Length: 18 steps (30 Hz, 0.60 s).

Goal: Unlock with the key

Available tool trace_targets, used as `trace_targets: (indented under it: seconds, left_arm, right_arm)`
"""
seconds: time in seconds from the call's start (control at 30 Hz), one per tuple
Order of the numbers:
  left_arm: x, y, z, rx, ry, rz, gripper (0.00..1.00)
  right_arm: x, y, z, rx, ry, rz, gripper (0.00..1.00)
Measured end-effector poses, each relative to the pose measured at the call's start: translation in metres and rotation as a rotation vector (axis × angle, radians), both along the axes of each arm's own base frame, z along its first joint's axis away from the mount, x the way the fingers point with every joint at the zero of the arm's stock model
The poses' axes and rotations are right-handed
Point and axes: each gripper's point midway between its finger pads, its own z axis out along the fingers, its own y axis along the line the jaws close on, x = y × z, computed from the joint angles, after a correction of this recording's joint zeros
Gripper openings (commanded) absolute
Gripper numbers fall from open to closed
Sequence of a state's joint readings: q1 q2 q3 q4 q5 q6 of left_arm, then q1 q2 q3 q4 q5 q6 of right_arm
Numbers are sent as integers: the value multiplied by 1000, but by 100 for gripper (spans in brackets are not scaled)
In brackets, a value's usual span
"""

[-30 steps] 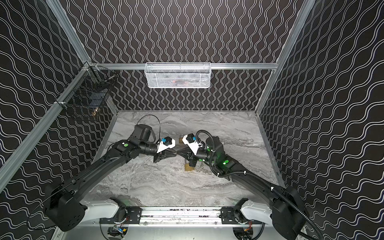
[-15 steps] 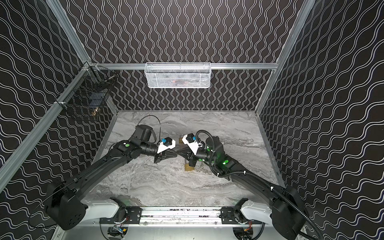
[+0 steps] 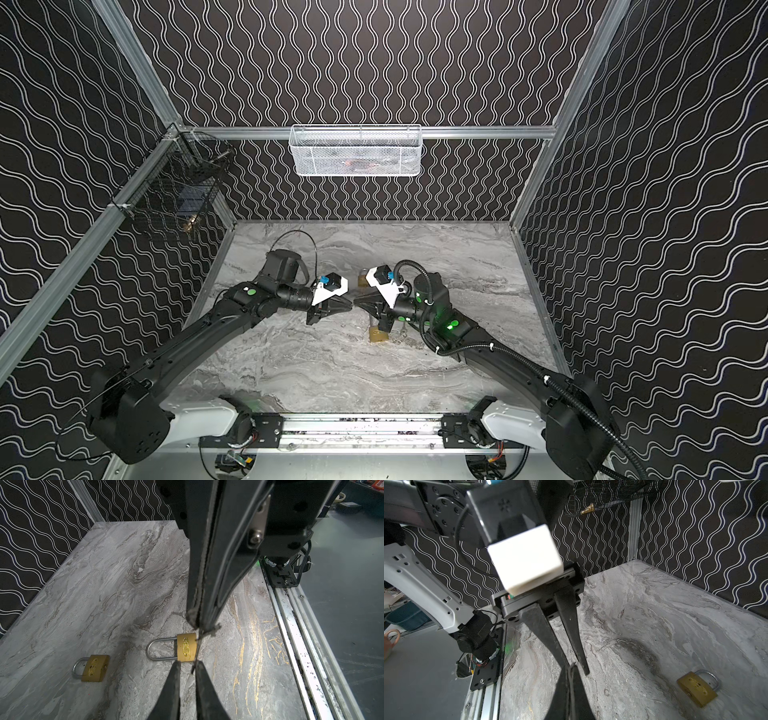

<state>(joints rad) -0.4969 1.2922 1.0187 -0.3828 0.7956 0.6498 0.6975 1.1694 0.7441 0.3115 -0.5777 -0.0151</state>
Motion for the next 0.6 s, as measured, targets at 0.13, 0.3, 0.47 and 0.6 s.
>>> trace_targets:
  seconds: [0.13, 0.3, 0.47, 0.6]
  left_arm:
    - [-1, -1, 0, -14, 1, -4, 3]
    - [-4, 0, 0, -43, -36, -5, 0]
    - [-3, 2, 4, -64, -89, 6, 0]
    - [3, 4, 6, -49, -115, 30, 0]
  right_arm:
    - [1, 0, 0, 2, -4, -4, 0]
    - [0, 0, 1, 7, -3, 0, 0]
    - [0, 1, 3, 18, -16, 3, 0]
    - [1, -2, 3, 22, -20, -12, 15]
